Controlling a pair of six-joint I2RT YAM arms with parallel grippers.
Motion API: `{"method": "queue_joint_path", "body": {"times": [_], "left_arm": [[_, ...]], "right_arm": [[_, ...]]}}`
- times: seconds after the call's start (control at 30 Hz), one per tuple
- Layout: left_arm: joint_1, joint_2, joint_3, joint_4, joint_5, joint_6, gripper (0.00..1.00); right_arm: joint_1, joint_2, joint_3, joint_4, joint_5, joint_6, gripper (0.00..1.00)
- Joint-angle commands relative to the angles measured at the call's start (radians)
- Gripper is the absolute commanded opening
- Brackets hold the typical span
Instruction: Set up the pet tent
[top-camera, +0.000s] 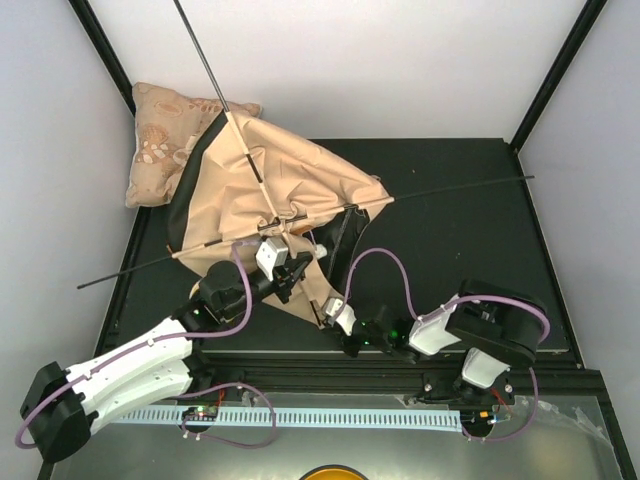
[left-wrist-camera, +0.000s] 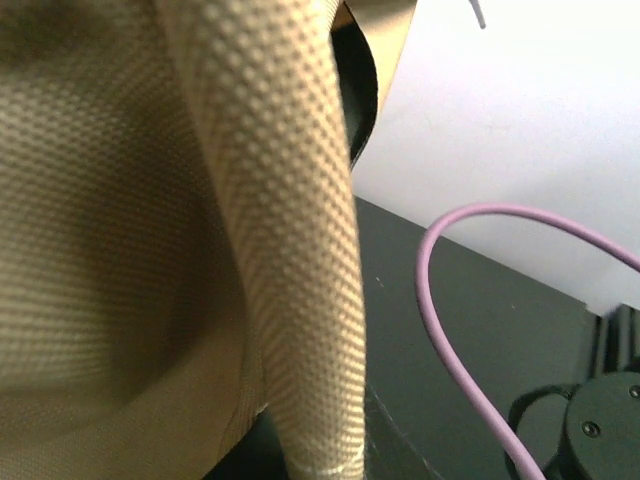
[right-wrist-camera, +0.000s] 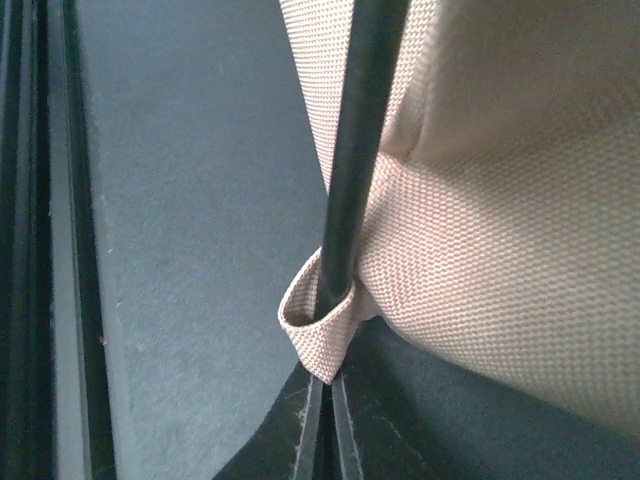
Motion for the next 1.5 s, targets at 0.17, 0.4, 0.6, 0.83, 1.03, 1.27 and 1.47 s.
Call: {"method": "queue_joint_path", "body": {"times": [0.17, 0.4, 0.6, 0.83, 1.03, 1.27, 1.47], "left_arm": [[-0.05, 0.067, -0.106, 0.094, -0.13, 0.109, 0.02], [-0.061, 0.074, -0.126, 0.083, -0.134, 0.135, 0.02], [-0.063, 0.075, -0.13, 0.076, -0.121, 0.145, 0.02], [-0.072, 0.101, -0.115, 0.055, -0.122, 0.172, 0.02], [-0.086, 0.121, -0.117, 0.064, -0.139, 0.19, 0.02], [-0.101, 0.095, -0.101, 0.044, -0.137, 0.192, 0.01], [-0.117, 0.058, -0.073, 0.0, -0.092, 0.155, 0.02]], "right_arm": [[0.001, 0.136, 0.047, 0.31, 0.045, 0.022, 0.07], [0.004, 0.138, 0.06, 0.277, 0.062, 0.021, 0.16], [0.003, 0.065, 0.025, 0.261, 0.11, 0.015, 0.28], [0.002, -0.026, 0.01, 0.198, 0.141, 0.018, 0.43], [-0.001, -0.091, -0.033, 0.212, 0.176, 0.015, 0.51], [-0.003, -0.189, -0.037, 0.171, 0.234, -0.014, 0.62], [-0.004, -0.253, -0.05, 0.134, 0.212, 0.007, 0.61]]}}
